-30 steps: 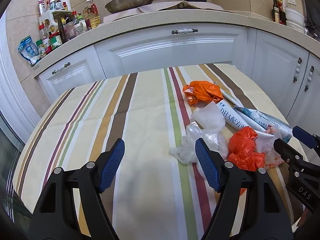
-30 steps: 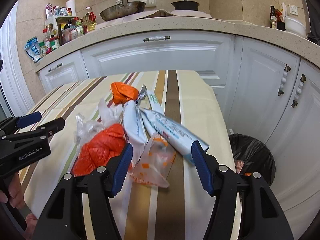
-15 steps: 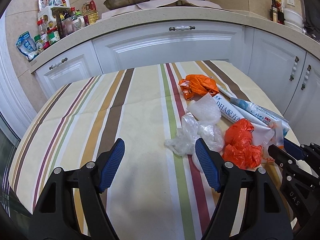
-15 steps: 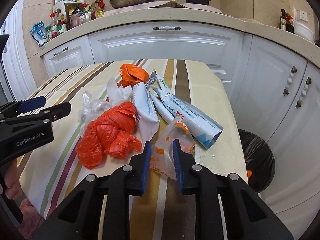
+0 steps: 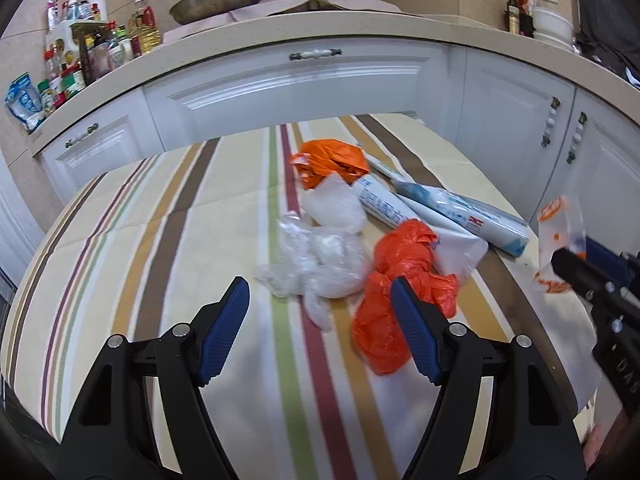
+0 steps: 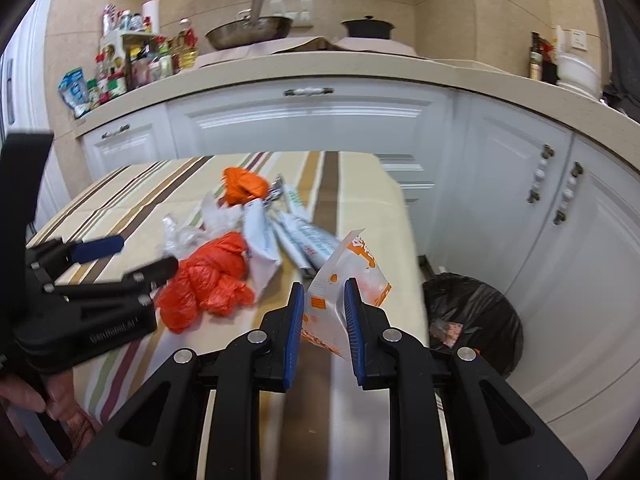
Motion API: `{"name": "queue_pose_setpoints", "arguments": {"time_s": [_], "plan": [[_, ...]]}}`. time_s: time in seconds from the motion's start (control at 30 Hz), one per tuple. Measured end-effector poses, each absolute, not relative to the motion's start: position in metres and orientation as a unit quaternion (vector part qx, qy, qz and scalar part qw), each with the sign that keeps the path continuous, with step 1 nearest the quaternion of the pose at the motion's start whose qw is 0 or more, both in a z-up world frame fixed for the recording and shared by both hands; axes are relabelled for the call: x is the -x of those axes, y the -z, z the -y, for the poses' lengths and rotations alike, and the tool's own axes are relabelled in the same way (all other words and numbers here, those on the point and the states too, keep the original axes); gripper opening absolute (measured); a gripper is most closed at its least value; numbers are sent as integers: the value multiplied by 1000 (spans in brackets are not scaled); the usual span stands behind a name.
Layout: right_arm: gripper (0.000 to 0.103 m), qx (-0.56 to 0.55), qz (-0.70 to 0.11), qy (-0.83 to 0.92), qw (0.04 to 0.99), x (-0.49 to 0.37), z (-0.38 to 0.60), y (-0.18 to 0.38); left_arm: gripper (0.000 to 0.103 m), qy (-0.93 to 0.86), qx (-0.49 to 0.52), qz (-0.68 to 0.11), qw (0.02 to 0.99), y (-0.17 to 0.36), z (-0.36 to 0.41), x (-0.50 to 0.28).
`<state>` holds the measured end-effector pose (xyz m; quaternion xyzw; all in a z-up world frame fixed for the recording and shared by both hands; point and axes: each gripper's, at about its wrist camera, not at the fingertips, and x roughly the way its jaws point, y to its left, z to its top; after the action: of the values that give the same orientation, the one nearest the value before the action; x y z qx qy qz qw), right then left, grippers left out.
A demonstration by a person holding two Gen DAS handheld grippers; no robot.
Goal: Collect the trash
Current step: 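Grasp the red plastic bag with the left gripper and lift it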
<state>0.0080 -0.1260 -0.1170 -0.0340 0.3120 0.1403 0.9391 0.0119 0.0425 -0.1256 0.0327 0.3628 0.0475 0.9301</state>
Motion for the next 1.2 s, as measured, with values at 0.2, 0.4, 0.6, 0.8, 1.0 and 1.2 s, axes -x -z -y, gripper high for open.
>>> {"name": "queue_pose_setpoints", "arguments": {"time_s": [0.2,0.4,0.6,0.8,1.0,1.2], "plan": [[22,12,-308,-120,944,-10,150,116,71,-40,-38,-369,928,130,-28,-13],[22,6,-308,-112,945,-10,157,117,72,-31,-45,-371,927,133,-20,-16],[22,8,-310,-105,945,-11,161,119,53,-31,-42,-378,924,143,-22,-21],[22,9,-313,-102,944,-11,161,121,18,-2,-49,-383,923,148,-18,-19],[22,9,-312,-101,945,-11,161,120,11,11,-42,-374,926,142,-18,-13],[22,10,-306,-95,947,-10,165,117,10,4,-50,-344,938,124,-18,-1]]}}
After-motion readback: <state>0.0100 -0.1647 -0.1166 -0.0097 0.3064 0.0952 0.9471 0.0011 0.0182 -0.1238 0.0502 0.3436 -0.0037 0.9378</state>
